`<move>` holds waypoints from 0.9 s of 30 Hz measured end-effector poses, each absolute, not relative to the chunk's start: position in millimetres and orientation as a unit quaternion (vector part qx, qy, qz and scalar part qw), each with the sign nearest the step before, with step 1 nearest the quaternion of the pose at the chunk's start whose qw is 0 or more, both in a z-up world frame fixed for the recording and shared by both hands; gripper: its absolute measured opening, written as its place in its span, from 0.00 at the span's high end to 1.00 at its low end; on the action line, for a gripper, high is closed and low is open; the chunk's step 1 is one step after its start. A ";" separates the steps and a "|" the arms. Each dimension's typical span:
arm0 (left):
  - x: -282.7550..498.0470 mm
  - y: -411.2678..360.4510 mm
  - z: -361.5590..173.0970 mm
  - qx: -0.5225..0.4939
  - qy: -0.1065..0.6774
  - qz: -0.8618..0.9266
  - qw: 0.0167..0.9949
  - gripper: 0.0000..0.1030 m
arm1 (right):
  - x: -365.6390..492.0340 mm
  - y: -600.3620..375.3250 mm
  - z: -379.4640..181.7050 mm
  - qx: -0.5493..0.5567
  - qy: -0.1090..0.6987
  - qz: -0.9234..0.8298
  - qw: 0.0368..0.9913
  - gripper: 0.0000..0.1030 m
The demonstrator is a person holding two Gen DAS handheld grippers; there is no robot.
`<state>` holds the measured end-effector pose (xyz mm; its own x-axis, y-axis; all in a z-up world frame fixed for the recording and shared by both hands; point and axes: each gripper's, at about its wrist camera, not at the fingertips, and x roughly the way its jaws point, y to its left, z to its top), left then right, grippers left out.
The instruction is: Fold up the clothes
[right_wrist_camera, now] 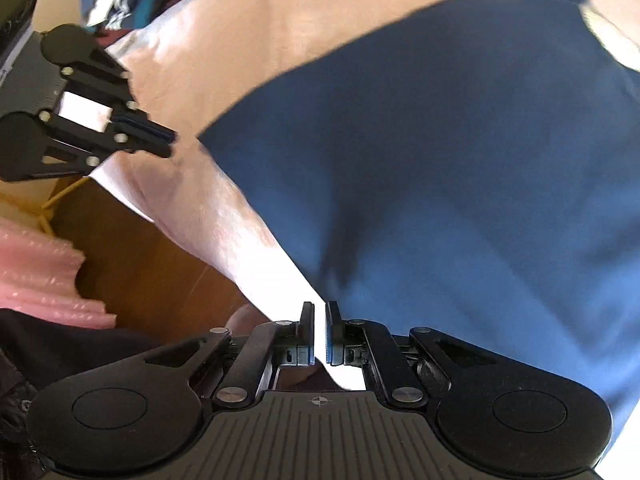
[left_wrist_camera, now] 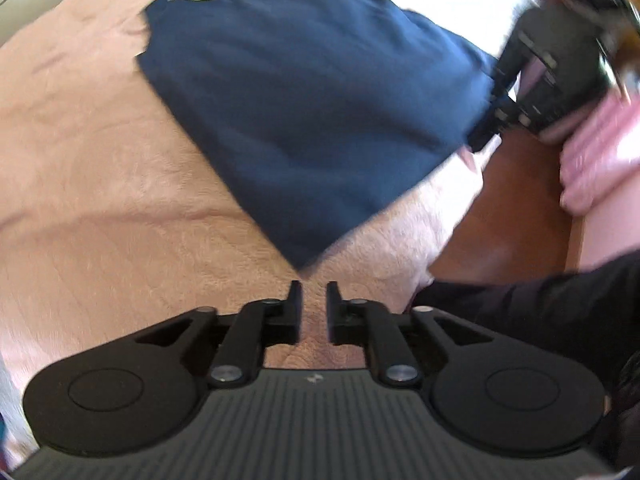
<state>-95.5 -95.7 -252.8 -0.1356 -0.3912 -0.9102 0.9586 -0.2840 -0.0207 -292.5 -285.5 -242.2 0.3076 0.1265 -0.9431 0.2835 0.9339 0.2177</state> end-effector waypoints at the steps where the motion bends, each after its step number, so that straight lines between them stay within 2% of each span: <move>1: -90.1 -99.6 -249.8 0.417 0.341 -0.671 0.510 0.72 | -302.0 -289.8 -240.2 0.190 0.579 -0.070 0.790 0.95; 2: -84.1 -105.8 -248.1 0.405 0.350 -0.665 0.521 0.70 | -313.7 -295.0 -238.5 0.210 0.570 -0.092 0.789 0.90; 4: -73.1 -121.1 -248.1 0.384 0.372 -0.652 0.538 0.69 | -348.7 -311.2 -236.0 0.264 0.544 -0.167 0.779 0.60; 5: -68.0 -129.9 -249.3 0.374 0.384 -0.644 0.546 0.69 | -367.2 -320.7 -235.0 0.289 0.528 -0.206 0.772 0.38; 10: -54.0 -170.5 -263.4 0.367 0.416 -0.619 0.556 0.68 | -455.1 -373.4 -232.7 0.395 0.438 -0.370 0.718 0.36; 14: -57.1 -201.8 -267.5 0.389 0.408 -0.615 0.552 0.67 | -484.5 -417.2 -228.2 0.412 0.404 -0.408 0.707 0.36; 19: -64.6 -240.4 -258.3 0.392 0.394 -0.606 0.569 0.61 | -464.0 -475.9 -228.8 0.400 0.384 -0.377 0.742 0.36; 27: -80.0 -317.6 -238.6 0.377 0.358 -0.634 0.572 0.61 | -402.5 -566.0 -228.9 0.368 0.394 -0.312 0.782 0.36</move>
